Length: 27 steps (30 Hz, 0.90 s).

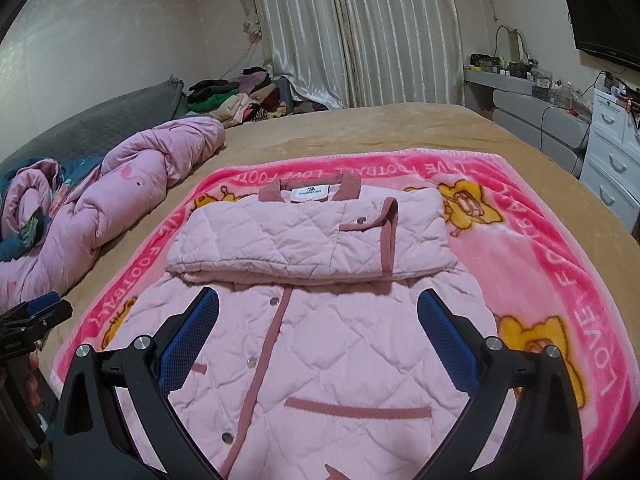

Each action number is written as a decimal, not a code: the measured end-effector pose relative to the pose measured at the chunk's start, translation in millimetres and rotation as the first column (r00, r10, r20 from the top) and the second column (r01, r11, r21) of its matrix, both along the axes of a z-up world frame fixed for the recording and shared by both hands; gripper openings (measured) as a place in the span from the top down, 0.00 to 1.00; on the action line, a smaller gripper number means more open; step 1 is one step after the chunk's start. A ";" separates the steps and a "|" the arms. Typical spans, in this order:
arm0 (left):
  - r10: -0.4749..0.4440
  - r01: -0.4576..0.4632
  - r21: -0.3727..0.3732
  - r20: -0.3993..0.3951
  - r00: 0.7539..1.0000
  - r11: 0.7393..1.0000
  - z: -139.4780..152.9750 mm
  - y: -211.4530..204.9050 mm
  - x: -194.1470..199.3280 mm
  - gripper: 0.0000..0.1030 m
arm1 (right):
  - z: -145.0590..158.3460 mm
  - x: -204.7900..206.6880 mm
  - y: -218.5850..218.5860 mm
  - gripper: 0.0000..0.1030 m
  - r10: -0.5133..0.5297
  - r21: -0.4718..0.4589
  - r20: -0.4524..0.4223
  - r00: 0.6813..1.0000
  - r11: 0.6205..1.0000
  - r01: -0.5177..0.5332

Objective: Fold large clothes

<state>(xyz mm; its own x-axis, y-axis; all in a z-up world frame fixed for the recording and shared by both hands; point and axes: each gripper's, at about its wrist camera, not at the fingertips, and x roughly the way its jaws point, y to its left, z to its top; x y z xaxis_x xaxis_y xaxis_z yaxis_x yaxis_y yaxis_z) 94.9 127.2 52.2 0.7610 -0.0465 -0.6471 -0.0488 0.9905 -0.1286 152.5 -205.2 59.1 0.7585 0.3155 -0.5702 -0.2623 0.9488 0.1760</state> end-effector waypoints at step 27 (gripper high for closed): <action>0.033 -0.024 0.100 -0.084 0.996 0.995 -36.3 -7.3 -42.2 0.09 | -43.3 -44.1 -36.1 0.04 0.021 -0.056 -0.101 0.995 0.998 -0.027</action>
